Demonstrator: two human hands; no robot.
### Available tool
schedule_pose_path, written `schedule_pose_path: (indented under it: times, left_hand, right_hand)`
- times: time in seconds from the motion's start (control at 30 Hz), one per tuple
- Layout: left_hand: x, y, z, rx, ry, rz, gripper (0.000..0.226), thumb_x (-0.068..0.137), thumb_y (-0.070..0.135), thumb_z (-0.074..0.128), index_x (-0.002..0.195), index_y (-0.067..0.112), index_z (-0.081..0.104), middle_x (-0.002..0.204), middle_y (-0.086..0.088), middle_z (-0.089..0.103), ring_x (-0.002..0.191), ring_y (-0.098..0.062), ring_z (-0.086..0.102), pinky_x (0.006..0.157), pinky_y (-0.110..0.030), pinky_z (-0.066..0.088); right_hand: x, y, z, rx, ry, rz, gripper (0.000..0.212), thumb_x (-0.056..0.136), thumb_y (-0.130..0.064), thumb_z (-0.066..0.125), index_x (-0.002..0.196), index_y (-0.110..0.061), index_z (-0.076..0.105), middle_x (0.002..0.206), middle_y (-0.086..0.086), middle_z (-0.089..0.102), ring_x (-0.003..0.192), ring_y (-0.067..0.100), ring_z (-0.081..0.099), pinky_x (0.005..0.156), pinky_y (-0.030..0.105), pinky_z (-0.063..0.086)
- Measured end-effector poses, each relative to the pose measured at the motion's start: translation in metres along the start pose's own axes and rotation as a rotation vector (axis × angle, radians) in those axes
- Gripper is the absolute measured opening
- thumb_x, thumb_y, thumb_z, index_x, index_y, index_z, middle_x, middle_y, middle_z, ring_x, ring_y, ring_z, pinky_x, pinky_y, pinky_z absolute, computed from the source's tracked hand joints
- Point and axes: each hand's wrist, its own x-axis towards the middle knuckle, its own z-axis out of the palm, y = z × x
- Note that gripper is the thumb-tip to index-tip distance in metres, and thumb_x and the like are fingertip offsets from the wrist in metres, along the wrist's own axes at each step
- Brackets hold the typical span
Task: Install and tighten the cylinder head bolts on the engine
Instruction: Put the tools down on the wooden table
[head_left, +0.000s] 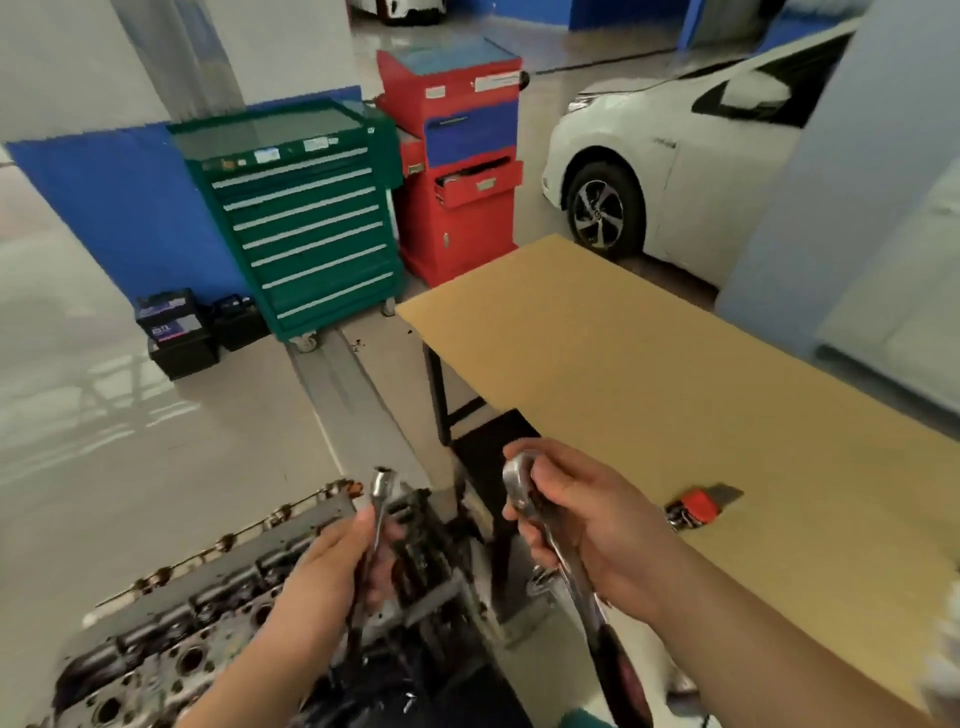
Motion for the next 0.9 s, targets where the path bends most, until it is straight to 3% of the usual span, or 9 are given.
schedule_pose_path:
  times: [0.1,0.2,0.27,0.33,0.47,0.57,0.7,0.8,0.9]
  left_hand:
    - [0.022,-0.015,0.063,-0.251,-0.022,-0.162,0.05,0.099,0.054,0.054,0.106,0.007,0.069,0.072,-0.011,0.048,0.056,-0.026,0.048,0.052,-0.037,0.043]
    - [0.032,-0.028,0.125,-0.297,-0.047,-0.229,0.047,0.104,0.05,0.05,0.107,0.008,0.072,0.079,-0.015,0.055,0.065,-0.032,0.058,0.062,-0.046,0.055]
    - [0.033,-0.035,0.162,-0.28,-0.037,-0.267,0.043,0.108,0.044,0.048,0.109,0.006,0.07,0.082,-0.017,0.058,0.07,-0.035,0.063,0.072,-0.051,0.059]
    - [0.03,-0.04,0.194,-0.242,-0.025,-0.289,0.037,0.11,0.035,0.047,0.114,0.003,0.067,0.083,-0.018,0.063,0.075,-0.038,0.07,0.078,-0.053,0.061]
    - [0.022,-0.04,0.239,-0.229,-0.013,-0.342,0.024,0.11,0.017,0.048,0.121,0.0,0.061,0.093,-0.022,0.071,0.092,-0.04,0.077,0.061,-0.044,0.063]
    - [0.025,-0.04,0.259,-0.268,0.015,-0.389,0.021,0.109,0.013,0.049,0.119,-0.001,0.061,0.1,-0.025,0.073,0.096,-0.042,0.077,0.065,-0.049,0.063]
    - [0.037,-0.042,0.275,-0.245,0.045,-0.433,0.016,0.109,0.012,0.049,0.115,0.003,0.06,0.104,-0.026,0.075,0.1,-0.042,0.077,0.068,-0.053,0.063]
    - [0.044,-0.047,0.282,-0.207,0.052,-0.461,0.014,0.109,0.012,0.049,0.111,0.005,0.061,0.106,-0.026,0.075,0.099,-0.041,0.077,0.069,-0.056,0.065]
    - [0.049,-0.052,0.289,-0.201,0.068,-0.481,0.013,0.108,0.011,0.05,0.107,0.005,0.062,0.108,-0.026,0.075,0.099,-0.042,0.077,0.069,-0.055,0.065]
  right_hand:
    - [-0.025,0.007,-0.07,-0.245,0.201,0.03,0.02,0.097,-0.023,0.071,0.116,-0.03,0.075,0.09,0.007,0.072,0.072,0.02,0.062,0.059,0.034,0.049]
    - [-0.046,0.036,-0.139,-0.655,0.285,0.105,0.035,0.093,-0.021,0.077,0.12,-0.043,0.073,0.083,-0.024,0.07,0.07,-0.005,0.063,0.065,0.008,0.043]
    - [-0.057,0.06,-0.182,-0.871,0.276,0.187,0.049,0.094,-0.015,0.073,0.13,-0.048,0.066,0.103,-0.033,0.064,0.087,-0.013,0.06,0.076,0.002,0.038]
    - [-0.065,0.085,-0.225,-1.027,0.268,0.259,0.061,0.096,-0.006,0.062,0.141,-0.046,0.057,0.123,-0.021,0.059,0.1,-0.004,0.054,0.087,0.014,0.04]
    - [-0.07,0.126,-0.301,-1.309,0.298,0.359,0.069,0.097,0.0,0.046,0.152,-0.043,0.046,0.11,-0.006,0.037,0.085,0.014,0.05,0.071,0.026,0.042]
    - [-0.064,0.139,-0.338,-1.385,0.366,0.354,0.072,0.093,-0.001,0.05,0.151,-0.043,0.045,0.114,-0.002,0.036,0.098,0.025,0.055,0.082,0.035,0.049]
    - [-0.049,0.141,-0.367,-1.392,0.4,0.274,0.059,0.1,-0.007,0.045,0.151,-0.037,0.046,0.105,-0.003,0.034,0.101,0.026,0.052,0.077,0.035,0.042]
    - [-0.039,0.138,-0.382,-1.459,0.348,0.241,0.061,0.1,-0.009,0.041,0.154,-0.037,0.039,0.115,0.005,0.042,0.099,0.024,0.046,0.073,0.034,0.034]
    - [-0.033,0.138,-0.392,-1.495,0.314,0.243,0.046,0.107,-0.029,0.036,0.152,-0.039,0.037,0.118,0.006,0.043,0.105,0.026,0.048,0.074,0.034,0.032]
